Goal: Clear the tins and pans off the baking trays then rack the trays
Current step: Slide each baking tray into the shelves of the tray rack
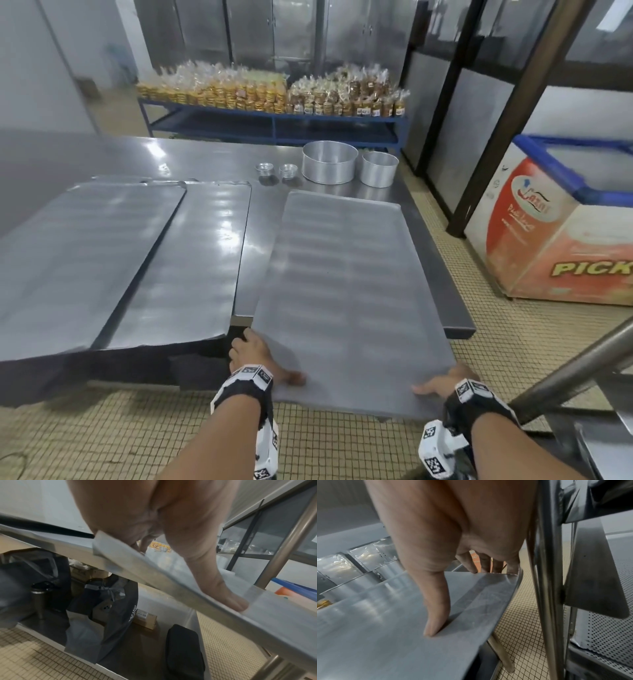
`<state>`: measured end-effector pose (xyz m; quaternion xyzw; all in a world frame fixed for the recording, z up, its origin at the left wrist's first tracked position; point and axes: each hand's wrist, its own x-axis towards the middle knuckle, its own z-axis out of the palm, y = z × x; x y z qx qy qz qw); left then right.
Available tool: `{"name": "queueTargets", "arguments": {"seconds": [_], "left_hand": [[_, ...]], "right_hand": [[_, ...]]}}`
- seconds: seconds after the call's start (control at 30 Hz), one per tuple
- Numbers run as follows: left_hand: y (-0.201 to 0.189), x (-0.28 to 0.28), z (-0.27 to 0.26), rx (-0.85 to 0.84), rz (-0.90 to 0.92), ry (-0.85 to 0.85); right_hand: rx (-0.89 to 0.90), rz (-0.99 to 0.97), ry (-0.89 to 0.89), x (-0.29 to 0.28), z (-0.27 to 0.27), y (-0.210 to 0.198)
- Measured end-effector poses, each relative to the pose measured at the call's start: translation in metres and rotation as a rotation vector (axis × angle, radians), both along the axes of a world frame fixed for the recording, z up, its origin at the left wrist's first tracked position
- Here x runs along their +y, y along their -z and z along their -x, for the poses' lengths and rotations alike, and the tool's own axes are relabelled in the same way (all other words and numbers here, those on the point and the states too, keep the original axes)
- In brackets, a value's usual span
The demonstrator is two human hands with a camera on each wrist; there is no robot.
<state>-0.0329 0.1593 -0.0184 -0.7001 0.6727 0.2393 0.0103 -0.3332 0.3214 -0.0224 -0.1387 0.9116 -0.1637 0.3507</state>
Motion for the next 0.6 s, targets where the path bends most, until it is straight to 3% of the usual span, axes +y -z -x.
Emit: {"name": "queueTargets", "arguments": {"seconds": [0.33, 0.6], "left_hand": [[-0.017, 0.005, -0.069, -0.007, -0.009, -0.086], [-0.022, -0.002, -0.147, -0.021, -0.02, -0.186]], "right_hand": [[-0.076, 0.089, -0.003, -0.02, -0.06, -0.013], [-0.052, 0.058, -0.112, -0.047, -0.129, -0.025]]}}
